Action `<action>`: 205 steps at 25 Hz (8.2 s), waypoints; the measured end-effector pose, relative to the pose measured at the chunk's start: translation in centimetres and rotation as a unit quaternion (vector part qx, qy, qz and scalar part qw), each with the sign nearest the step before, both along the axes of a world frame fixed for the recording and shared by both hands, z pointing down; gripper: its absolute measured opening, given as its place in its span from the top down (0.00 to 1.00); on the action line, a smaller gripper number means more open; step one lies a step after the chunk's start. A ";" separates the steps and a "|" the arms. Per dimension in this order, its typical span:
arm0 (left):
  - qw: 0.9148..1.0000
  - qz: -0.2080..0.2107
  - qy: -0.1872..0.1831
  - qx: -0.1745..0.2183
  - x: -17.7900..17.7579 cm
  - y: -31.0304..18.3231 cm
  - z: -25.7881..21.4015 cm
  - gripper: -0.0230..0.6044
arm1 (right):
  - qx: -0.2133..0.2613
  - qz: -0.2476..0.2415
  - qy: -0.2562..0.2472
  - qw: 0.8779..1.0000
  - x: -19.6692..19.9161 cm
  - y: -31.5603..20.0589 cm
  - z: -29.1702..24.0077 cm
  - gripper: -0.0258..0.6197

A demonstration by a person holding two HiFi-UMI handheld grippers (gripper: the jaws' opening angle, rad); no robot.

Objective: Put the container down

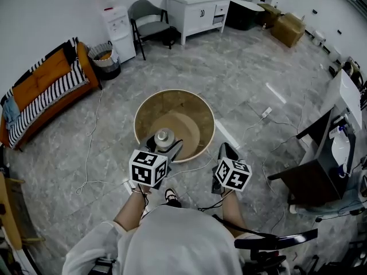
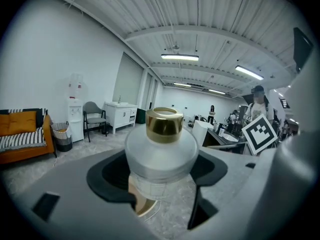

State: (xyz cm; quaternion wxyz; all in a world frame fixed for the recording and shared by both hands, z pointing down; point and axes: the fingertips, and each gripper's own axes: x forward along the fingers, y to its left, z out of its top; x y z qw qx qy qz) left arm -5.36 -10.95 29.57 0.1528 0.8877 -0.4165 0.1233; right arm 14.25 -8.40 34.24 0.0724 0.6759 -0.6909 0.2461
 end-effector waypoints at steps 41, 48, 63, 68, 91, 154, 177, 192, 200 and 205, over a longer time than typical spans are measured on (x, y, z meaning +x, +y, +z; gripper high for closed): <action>0.993 0.006 -0.016 -0.118 4.9 -11.8 22.0 0.42 | -0.138 -0.077 0.014 0.987 1.5 -13.8 20.0 0.92; 0.991 0.019 -0.022 -0.128 6.0 -11.5 30.4 0.42 | -0.165 -0.055 0.002 0.985 2.0 -12.9 28.4 0.92; 0.983 0.052 -0.033 -0.172 9.6 -12.1 37.8 0.42 | -0.197 -0.029 -0.012 0.980 3.3 -13.2 34.7 0.92; 0.983 0.046 -0.034 -0.173 10.1 -14.4 39.9 0.42 | -0.206 -0.024 -0.013 0.978 4.0 -13.9 36.4 0.92; 0.983 0.066 -0.063 -0.161 14.1 -23.4 45.9 0.42 | -0.237 -0.022 -0.026 0.971 5.9 -19.2 41.9 0.92; 0.981 0.097 -0.151 -0.073 13.6 -23.8 49.8 0.42 | -0.264 -0.036 -0.035 0.963 5.3 -17.7 45.1 0.92; 0.989 0.035 -0.069 -0.125 10.0 -20.5 46.5 0.36 | -0.243 -0.060 -0.007 0.968 3.3 -17.5 40.2 0.92; 0.991 -0.092 -0.002 -0.098 0.9 -16.8 24.2 0.67 | -0.160 -0.088 0.009 0.983 0.0 -15.7 22.3 0.92; 0.988 -0.122 0.045 -0.088 -0.2 -13.1 13.4 0.91 | -0.096 -0.094 0.003 0.991 -1.3 -13.7 12.1 0.92; 0.985 -0.147 0.045 -0.075 -2.4 -11.8 9.3 0.95 | -0.064 -0.092 0.021 0.993 -1.2 -12.7 7.4 0.92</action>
